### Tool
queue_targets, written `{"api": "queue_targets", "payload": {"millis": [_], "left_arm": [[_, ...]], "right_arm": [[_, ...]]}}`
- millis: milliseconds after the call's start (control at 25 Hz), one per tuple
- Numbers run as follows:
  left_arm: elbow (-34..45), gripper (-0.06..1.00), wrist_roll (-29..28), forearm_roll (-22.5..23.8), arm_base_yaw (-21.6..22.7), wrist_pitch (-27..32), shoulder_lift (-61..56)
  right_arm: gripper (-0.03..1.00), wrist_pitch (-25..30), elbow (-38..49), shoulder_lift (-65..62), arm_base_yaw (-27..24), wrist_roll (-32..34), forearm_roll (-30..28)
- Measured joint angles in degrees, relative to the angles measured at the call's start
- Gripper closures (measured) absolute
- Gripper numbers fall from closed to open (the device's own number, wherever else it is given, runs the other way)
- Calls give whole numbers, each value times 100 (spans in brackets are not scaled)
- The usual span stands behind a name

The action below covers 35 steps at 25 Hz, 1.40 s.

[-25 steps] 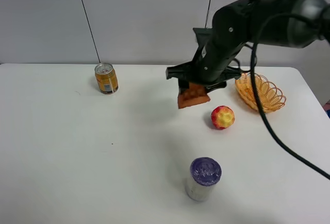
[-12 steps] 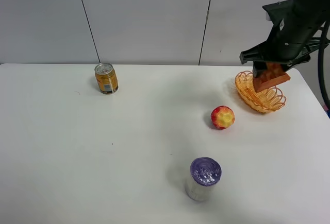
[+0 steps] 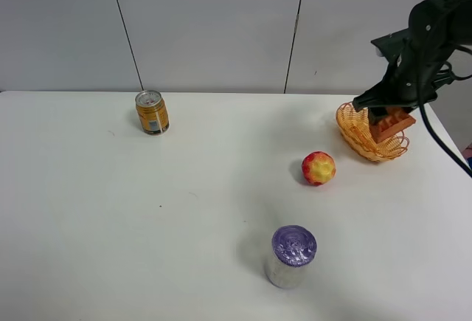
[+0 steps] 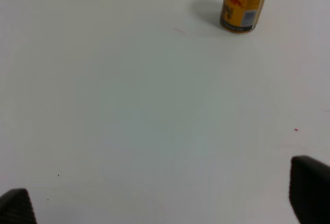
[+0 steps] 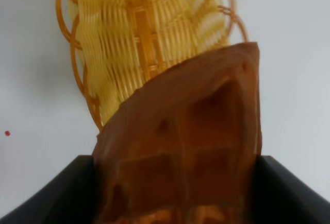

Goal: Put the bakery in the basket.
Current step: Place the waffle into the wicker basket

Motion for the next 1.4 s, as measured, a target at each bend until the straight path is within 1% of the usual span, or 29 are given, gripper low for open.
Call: {"api": "queue_targets", "payload": {"millis": [120, 240, 360, 520, 680, 800, 960, 1080, 1200, 1400], "left_arm": [[0, -5, 0, 0, 0, 0, 0], [0, -5, 0, 0, 0, 0, 0], [0, -5, 0, 0, 0, 0, 0], [0, -5, 0, 0, 0, 0, 0], [0, -5, 0, 0, 0, 0, 0], [0, -5, 0, 0, 0, 0, 0], [0, -5, 0, 0, 0, 0, 0], [0, -5, 0, 0, 0, 0, 0], [0, -5, 0, 0, 0, 0, 0], [0, -5, 0, 0, 0, 0, 0]], "right_arm": [[37, -223, 0, 415, 0, -151, -6], [37, -322, 0, 627, 0, -255, -121], [37, -346, 0, 646, -58, -260, -242], [37, -327, 0, 646, -223, -260, -262], [35, -338, 0, 646, -257, -260, -300], [30, -459, 0, 646, -257, -260, -232], [29, -600, 0, 612, -257, -260, -65], [28, -772, 0, 517, -257, -216, -43], [26, -911, 0, 390, -257, -207, -43], [25, -1002, 0, 234, -257, -195, 20]]}}
